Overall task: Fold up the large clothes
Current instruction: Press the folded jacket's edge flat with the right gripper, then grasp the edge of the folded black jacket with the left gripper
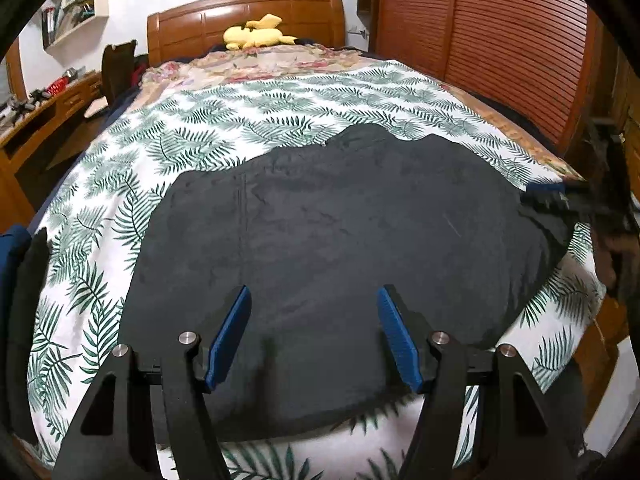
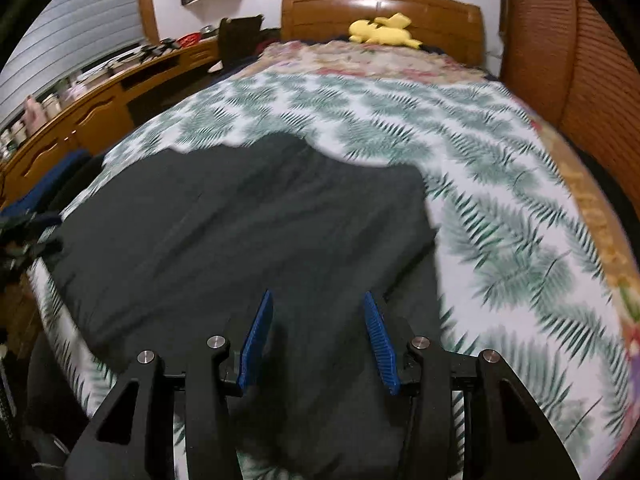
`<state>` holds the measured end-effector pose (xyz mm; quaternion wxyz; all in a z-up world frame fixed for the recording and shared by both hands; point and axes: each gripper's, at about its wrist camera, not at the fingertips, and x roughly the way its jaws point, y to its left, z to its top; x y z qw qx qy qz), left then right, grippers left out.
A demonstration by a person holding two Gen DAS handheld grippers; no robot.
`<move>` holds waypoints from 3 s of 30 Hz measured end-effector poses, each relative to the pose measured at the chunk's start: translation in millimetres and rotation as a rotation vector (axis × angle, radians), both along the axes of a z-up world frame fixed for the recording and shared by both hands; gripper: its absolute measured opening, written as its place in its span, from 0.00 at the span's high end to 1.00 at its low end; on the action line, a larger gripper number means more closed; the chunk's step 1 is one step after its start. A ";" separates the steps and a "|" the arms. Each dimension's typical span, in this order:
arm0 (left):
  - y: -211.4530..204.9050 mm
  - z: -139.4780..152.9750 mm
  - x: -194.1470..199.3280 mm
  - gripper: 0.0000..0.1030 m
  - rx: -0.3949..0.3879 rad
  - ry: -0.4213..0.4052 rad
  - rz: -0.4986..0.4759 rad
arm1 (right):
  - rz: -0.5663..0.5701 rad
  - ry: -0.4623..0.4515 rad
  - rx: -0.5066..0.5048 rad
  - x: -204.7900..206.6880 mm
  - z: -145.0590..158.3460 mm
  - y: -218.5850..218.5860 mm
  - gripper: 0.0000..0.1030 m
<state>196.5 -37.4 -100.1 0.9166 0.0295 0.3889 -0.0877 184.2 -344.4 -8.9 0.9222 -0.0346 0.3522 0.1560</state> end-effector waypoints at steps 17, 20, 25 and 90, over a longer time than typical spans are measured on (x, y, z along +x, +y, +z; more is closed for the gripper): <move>-10.0 18.4 -34.3 0.14 -0.060 -0.109 0.027 | -0.034 0.087 0.042 -13.6 -44.4 -2.7 0.52; -6.6 20.6 -39.4 0.13 -0.040 -0.109 0.025 | -0.056 0.085 0.024 -24.0 -35.5 1.5 0.52; 8.3 22.8 -56.8 0.13 -0.035 -0.114 0.039 | -0.093 0.044 -0.052 -43.0 -19.9 14.5 0.52; 127.6 -59.4 -55.6 0.59 -0.123 0.083 0.213 | 0.069 -0.017 0.025 -17.0 -61.6 110.6 0.37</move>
